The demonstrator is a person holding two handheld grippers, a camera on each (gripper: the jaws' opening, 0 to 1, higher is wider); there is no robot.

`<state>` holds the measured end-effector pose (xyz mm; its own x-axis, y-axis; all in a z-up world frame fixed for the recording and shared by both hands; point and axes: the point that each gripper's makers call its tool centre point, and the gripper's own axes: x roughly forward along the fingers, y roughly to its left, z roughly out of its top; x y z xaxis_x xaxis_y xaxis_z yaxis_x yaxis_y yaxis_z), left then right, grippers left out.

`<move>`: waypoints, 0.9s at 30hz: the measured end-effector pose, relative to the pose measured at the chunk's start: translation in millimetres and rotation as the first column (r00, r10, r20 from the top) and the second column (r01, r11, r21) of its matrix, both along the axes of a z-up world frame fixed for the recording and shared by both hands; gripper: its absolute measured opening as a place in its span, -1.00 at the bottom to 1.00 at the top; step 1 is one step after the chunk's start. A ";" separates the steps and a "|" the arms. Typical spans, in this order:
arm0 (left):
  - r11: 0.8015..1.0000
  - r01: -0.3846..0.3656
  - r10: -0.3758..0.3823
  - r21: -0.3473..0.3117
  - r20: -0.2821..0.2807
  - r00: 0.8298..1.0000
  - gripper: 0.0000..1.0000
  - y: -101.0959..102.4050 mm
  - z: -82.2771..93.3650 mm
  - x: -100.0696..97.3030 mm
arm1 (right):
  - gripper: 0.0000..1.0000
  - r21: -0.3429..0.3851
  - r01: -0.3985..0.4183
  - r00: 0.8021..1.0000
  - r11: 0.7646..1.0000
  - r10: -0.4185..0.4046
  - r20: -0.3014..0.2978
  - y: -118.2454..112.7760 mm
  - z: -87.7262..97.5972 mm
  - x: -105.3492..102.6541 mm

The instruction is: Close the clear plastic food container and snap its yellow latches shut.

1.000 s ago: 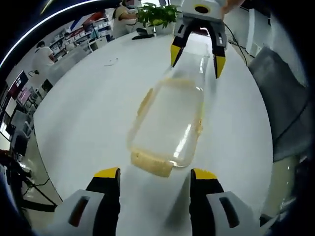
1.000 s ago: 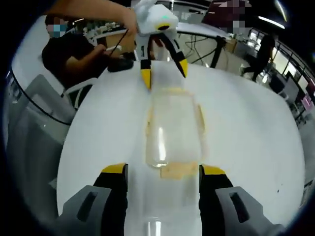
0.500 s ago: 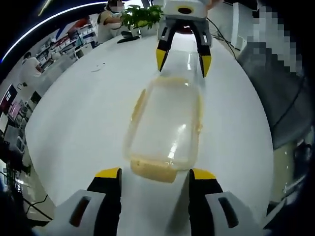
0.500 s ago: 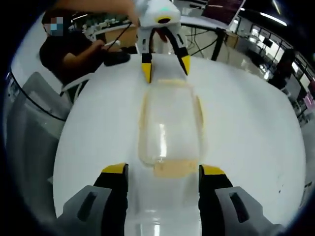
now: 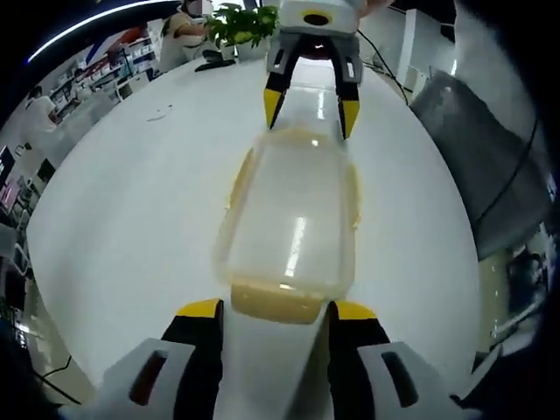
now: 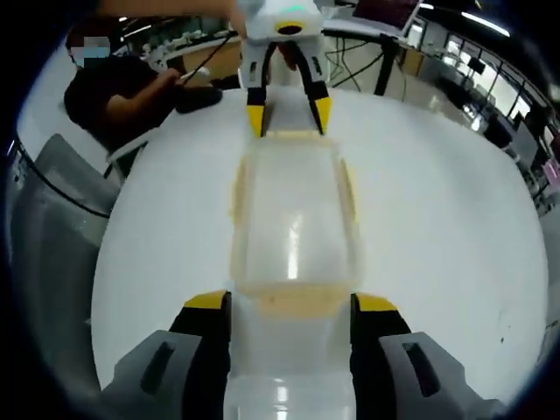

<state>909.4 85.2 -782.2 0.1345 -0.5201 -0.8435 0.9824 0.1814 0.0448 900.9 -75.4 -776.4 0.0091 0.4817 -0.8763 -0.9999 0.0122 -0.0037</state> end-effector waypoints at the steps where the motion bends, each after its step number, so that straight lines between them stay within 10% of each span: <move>1: 1.000 0.006 -0.006 0.000 -0.002 1.000 -0.15 -0.4 0.4 -0.1 | 0.03 -0.007 -0.003 1.000 1.000 0.003 -0.002 -0.7 -1.5 0.0; 27: 0.997 0.070 -0.070 -0.015 -0.018 0.997 -0.26 -15.1 4.7 -3.5 | -0.11 -0.050 -0.034 0.999 0.998 0.034 0.003 -2.4 -17.8 12.8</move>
